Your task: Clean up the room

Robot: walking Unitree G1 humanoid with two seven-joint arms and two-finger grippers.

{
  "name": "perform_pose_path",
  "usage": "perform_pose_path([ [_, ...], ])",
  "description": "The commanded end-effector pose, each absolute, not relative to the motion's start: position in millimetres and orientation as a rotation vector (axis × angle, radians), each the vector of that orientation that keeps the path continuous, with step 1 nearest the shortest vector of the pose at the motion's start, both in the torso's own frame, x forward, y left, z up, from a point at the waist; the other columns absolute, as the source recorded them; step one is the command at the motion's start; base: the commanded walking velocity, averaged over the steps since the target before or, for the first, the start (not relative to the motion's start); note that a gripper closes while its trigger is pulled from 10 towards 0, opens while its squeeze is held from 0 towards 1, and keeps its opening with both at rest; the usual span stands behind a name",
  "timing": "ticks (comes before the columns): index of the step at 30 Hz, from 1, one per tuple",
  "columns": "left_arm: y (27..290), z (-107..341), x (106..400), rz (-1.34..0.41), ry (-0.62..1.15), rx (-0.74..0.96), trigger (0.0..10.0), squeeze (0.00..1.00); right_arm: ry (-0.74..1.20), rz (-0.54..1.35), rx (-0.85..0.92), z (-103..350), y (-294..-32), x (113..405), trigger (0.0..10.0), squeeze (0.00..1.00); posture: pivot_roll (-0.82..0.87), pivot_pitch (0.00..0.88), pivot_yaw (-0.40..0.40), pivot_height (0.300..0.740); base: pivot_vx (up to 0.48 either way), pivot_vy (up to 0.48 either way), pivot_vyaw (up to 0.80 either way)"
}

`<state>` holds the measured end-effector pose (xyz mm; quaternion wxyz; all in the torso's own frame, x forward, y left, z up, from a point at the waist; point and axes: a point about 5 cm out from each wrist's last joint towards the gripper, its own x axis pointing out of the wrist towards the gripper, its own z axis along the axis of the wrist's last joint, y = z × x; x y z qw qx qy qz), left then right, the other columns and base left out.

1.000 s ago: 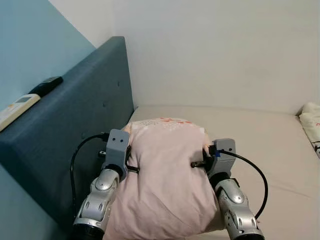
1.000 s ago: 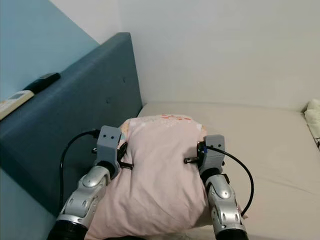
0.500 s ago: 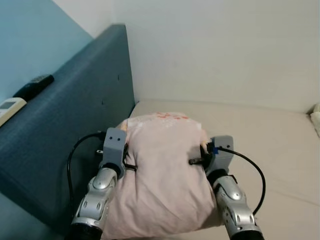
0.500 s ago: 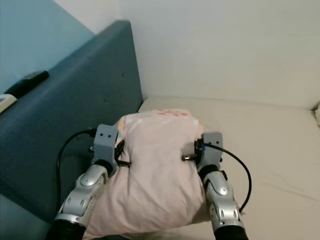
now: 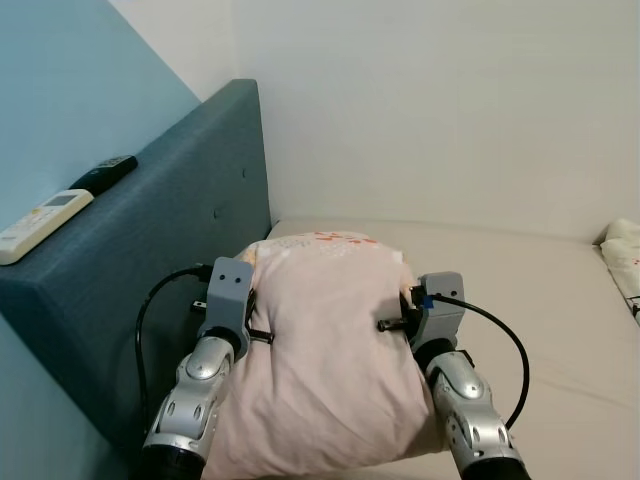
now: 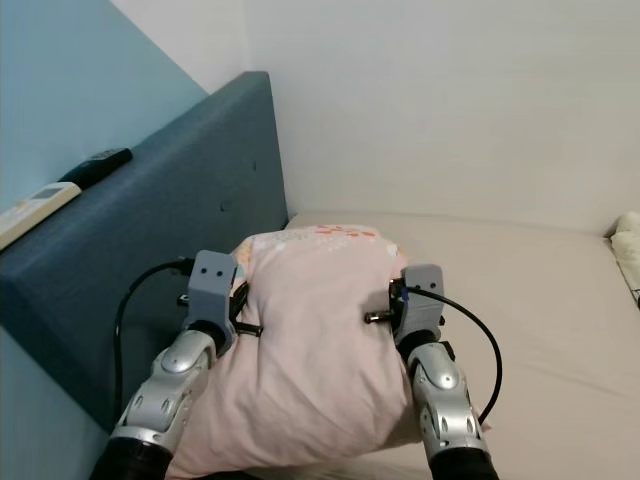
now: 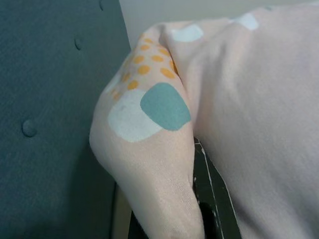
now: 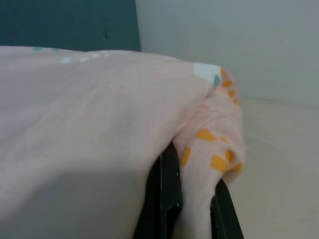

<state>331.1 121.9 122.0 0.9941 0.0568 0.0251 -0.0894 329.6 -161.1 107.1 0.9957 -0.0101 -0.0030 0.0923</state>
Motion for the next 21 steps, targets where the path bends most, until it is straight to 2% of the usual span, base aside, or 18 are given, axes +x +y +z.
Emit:
perform_pose_path([
  [1,115.5,131.2,337.3,-0.207,0.003,0.157,10.0,0.00,-0.044,0.203,-0.065,116.7,-155.2,336.4,10.0,0.00,-0.02,0.067,0.001,0.740,0.000,0.000,0.00],
  [5,116.1,133.5,345.3,-0.194,0.018,0.166,10.0,0.00,-0.024,0.191,-0.087,117.4,-156.7,342.5,10.0,0.00,-0.03,0.063,0.007,0.740,0.000,0.000,0.00],
  [21,109.2,133.2,343.3,-0.194,-0.038,0.166,10.0,0.00,-0.034,0.148,-0.049,112.1,-158.7,340.3,10.0,0.00,-0.03,0.053,0.004,0.740,0.000,0.000,0.00],
])
